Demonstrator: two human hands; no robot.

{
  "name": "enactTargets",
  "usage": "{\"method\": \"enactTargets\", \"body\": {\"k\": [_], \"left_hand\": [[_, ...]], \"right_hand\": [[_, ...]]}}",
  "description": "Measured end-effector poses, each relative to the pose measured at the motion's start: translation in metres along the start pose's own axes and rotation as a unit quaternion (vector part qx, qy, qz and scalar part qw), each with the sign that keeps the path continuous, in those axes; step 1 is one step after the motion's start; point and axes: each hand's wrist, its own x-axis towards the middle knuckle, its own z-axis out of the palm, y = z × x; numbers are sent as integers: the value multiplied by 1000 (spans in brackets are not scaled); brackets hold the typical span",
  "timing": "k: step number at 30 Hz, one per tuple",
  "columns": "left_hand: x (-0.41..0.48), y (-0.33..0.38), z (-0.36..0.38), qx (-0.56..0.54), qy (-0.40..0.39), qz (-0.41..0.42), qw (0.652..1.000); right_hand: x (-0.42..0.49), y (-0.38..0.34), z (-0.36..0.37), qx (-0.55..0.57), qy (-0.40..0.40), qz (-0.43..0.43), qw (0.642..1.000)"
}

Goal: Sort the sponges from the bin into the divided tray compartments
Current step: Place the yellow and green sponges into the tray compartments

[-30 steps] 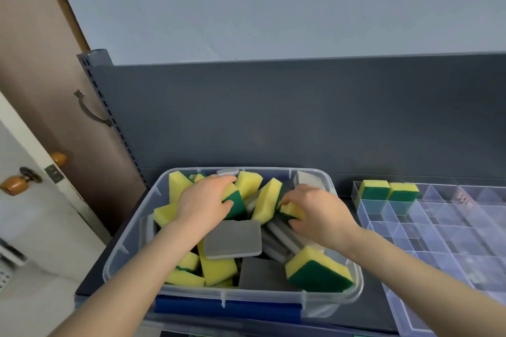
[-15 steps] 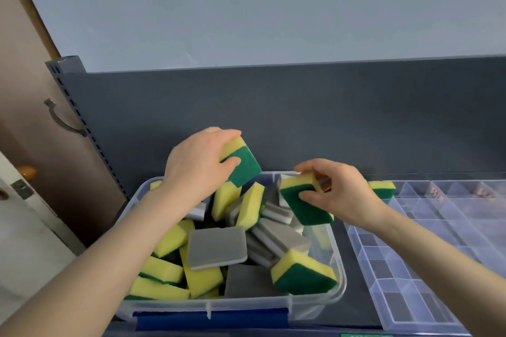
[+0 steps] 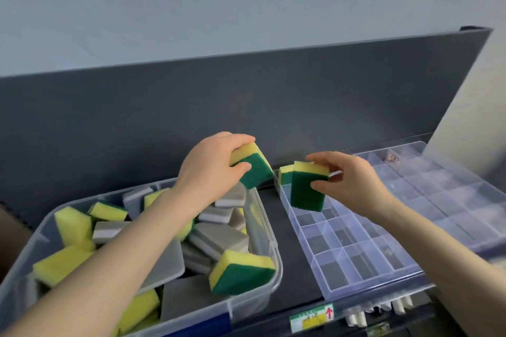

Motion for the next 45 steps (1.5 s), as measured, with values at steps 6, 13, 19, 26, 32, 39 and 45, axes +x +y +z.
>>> {"method": "enactTargets", "body": {"k": [6, 13, 19, 26, 32, 39, 45], "left_hand": [[24, 26, 35, 15, -35, 8, 999], [51, 50, 82, 54, -83, -24, 995], [72, 59, 115, 96, -122, -71, 985], [77, 62, 141, 110, -151, -119, 975], [79, 62, 155, 122, -189, -139, 964], [80, 59, 169, 128, -240, -131, 953], [74, 56, 183, 130, -261, -117, 949]], "right_hand": [[9, 42, -23, -29, -3, 7, 1000], [38, 93, -37, -36, -34, -10, 999], [70, 123, -29, -30, -85, -39, 995], [93, 149, -13, -17, -129, -75, 989], [100, 159, -1, -46, -171, -94, 980], [100, 163, 12, -100, -213, -89, 968], [95, 165, 24, -147, -240, -92, 955]]}}
